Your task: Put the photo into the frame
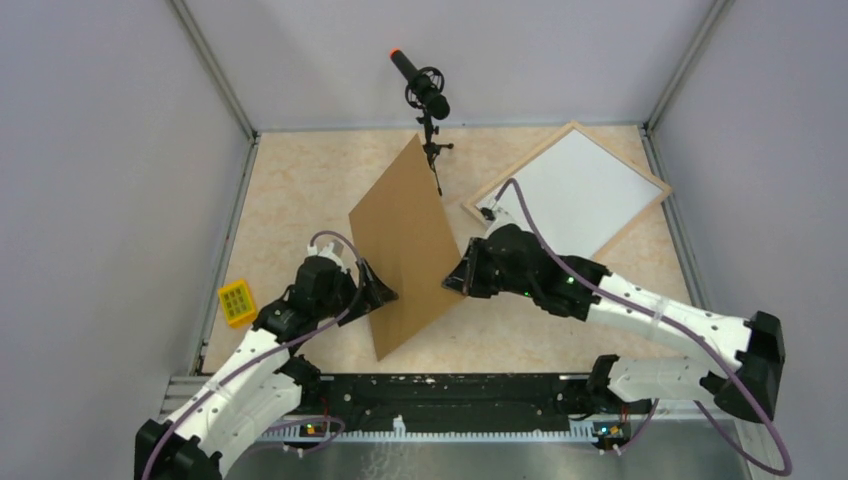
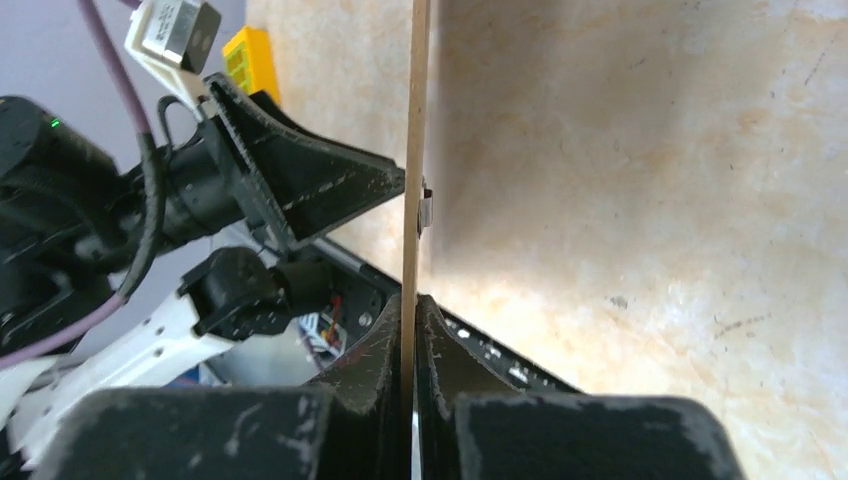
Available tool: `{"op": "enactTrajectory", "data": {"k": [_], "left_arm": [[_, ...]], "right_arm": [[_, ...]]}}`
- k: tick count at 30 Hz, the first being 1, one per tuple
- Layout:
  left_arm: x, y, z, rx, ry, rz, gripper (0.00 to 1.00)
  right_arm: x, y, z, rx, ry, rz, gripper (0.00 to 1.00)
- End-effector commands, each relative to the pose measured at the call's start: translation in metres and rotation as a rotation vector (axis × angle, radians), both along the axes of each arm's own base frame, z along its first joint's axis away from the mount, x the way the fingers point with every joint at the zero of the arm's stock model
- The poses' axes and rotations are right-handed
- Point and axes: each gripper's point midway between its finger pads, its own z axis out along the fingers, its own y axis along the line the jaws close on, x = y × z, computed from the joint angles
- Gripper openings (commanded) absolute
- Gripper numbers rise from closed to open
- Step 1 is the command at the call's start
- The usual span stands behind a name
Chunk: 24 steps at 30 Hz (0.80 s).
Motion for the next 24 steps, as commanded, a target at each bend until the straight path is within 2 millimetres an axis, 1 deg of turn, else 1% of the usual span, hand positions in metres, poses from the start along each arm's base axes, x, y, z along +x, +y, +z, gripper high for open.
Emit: {"op": "enactTrajectory", "data": {"k": [1,4,7,11,13,16,19,20,22,24], "left_arm": [[0.0,-0.002,0.04,-0.005,-0.114,-0.055,0.98],[0.001,-0.005,0.059,-0.026,-0.164,-0.081,0.98],[-0.005,-0.02,0.082,-0.095,-0.206,-0.17,0.98],[-0.009,-0.033,0.115,-0.168,-0.258,-0.243,0.98],[-0.011,-0.041,0.133,-0.21,-0.293,-0.297,0.98],[-0.014,-0.055,0.156,-0.261,-0.307,-0.392,0.98],[-0.019,-0.07,0.185,-0.336,-0.298,-0.5,0.98],[-0.021,-0.075,0.198,-0.364,-0.304,-0.537,0.98],[-0.022,-0.084,0.223,-0.397,-0.34,-0.593,0.99],[-0.02,-0.091,0.242,-0.394,-0.386,-0.618,0.98]], "right_arm": [[-0.024,-0.016,0.096,0.225,-0.113,0.058,0.0],[-0.036,-0.039,0.112,0.225,-0.12,0.052,0.0],[-0.041,-0.071,0.126,0.195,-0.139,-0.004,0.0],[-0.045,-0.114,0.149,0.159,-0.183,-0.087,0.0],[-0.045,-0.135,0.164,0.15,-0.21,-0.134,0.0],[-0.045,-0.149,0.171,0.14,-0.226,-0.174,0.0],[-0.036,-0.159,0.172,0.1,-0.249,-0.234,0.0],[-0.031,-0.164,0.173,0.075,-0.26,-0.262,0.0],[-0.022,-0.181,0.179,0.024,-0.294,-0.339,0.0],[-0.012,-0.2,0.189,-0.04,-0.339,-0.42,0.0]]}}
